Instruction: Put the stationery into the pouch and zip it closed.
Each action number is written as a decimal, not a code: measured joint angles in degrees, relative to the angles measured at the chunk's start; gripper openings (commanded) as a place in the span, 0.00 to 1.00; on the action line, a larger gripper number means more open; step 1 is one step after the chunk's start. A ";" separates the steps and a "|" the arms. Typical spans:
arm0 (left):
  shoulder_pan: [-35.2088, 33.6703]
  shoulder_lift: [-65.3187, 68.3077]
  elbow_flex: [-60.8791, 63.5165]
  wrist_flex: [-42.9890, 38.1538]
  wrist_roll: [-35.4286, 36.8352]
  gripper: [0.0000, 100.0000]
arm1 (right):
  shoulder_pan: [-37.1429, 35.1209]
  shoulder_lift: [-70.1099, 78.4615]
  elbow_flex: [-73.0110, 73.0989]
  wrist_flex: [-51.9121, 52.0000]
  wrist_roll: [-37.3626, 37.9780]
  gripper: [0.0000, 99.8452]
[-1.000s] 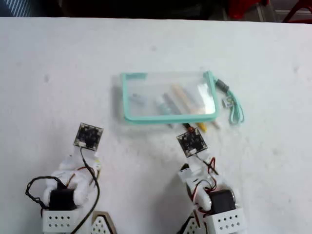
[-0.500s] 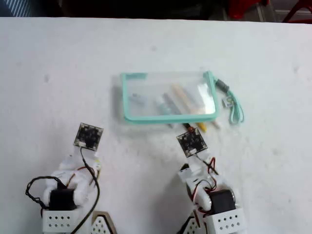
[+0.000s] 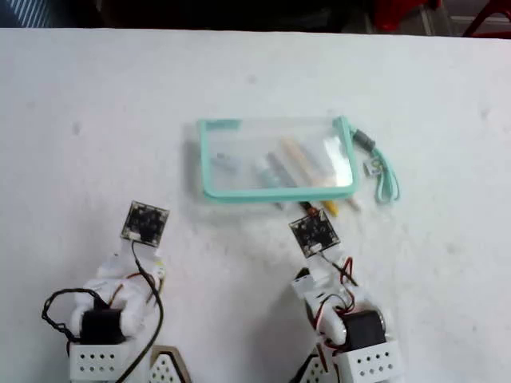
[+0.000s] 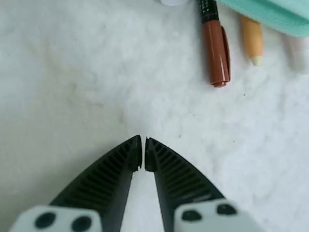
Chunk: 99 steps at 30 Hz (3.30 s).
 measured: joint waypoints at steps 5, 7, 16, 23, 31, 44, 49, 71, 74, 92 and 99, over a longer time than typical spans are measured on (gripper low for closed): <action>0.00 0.00 0.00 0.00 0.00 0.09 | 0.00 0.00 0.00 0.00 0.00 0.02; 0.00 0.00 0.00 0.00 0.00 0.09 | 0.00 0.00 0.00 0.00 0.00 0.02; 0.00 0.00 0.00 0.00 0.00 0.10 | 0.00 0.00 0.00 0.00 0.00 0.02; 0.00 0.00 0.00 0.00 0.00 0.10 | 0.00 0.00 0.00 0.00 0.00 0.02; 0.00 0.00 0.00 0.00 0.00 0.10 | 0.00 0.00 0.00 0.00 0.00 0.02; 0.00 0.44 -0.97 -7.38 0.00 0.10 | 0.09 0.00 0.00 -14.24 -0.09 0.02; -0.18 0.09 -5.10 -9.58 -0.70 0.10 | 0.09 0.00 0.00 -28.04 -0.09 0.02; 11.78 0.44 -6.33 -19.43 -0.97 0.08 | 15.38 0.00 0.00 -33.49 0.00 0.02; 13.63 0.44 -9.14 -22.95 3.25 0.04 | 15.38 0.00 0.00 -33.49 0.00 0.02; 12.48 0.53 -7.82 -28.40 3.08 0.04 | 17.32 0.00 0.00 -33.32 0.62 0.02; 11.78 0.53 -9.93 -24.53 3.08 0.04 | 17.23 0.00 0.00 -31.56 7.91 0.02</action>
